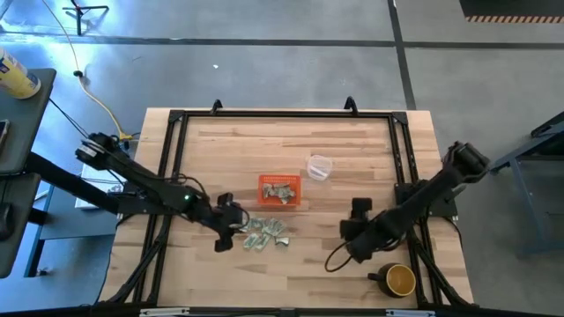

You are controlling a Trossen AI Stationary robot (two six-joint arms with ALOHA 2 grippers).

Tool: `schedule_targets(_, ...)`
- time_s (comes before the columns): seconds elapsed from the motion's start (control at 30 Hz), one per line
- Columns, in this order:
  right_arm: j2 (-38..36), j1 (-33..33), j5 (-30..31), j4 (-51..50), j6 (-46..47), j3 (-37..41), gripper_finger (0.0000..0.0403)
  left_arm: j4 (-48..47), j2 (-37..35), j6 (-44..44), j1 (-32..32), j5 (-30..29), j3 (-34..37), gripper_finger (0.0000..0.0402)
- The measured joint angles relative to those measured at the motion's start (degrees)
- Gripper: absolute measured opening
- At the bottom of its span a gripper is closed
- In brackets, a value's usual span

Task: Pick and place Stevia / Truvia into bins
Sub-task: Put the stevia packet into the basket

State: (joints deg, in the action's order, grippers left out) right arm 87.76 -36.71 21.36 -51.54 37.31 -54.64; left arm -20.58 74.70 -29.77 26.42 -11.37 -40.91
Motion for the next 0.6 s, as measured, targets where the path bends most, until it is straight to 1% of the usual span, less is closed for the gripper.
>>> schedule_targets(0.13,-3.32,1.52,5.85,0.17,-3.27,1.54,0.021,-5.86,2.1,-0.49,-0.18,0.16,-0.04,0.0159)
schedule_targets(0.23,-4.82,4.06,9.69,-0.23,-2.09,2.11,0.0211,-7.94,3.55,-0.54,-0.14,2.64,-0.1,0.0159)
schedule_targets(0.3,-5.69,6.05,10.61,-0.27,-1.42,2.41,0.0212,-7.61,4.9,-0.56,-0.14,3.39,-0.12,0.0159)
schedule_targets(0.4,-6.04,9.69,11.84,-0.07,-0.81,1.77,0.0212,-8.41,5.84,0.0,-0.29,1.94,-0.07,0.0159)
schedule_targets(0.47,-6.31,12.11,12.39,0.72,-0.19,1.19,0.0211,-7.88,6.41,0.91,-0.97,2.1,-0.15,0.0159)
schedule_targets(0.53,-6.92,14.14,12.93,2.58,-1.37,1.06,0.0211,-8.84,6.92,1.02,-1.1,2.71,-0.13,0.0162)
schedule_targets(0.6,-7.18,16.32,12.9,3.87,-3.45,1.06,0.0213,-8.77,7.45,1.4,-0.98,3.17,-0.36,0.0174)
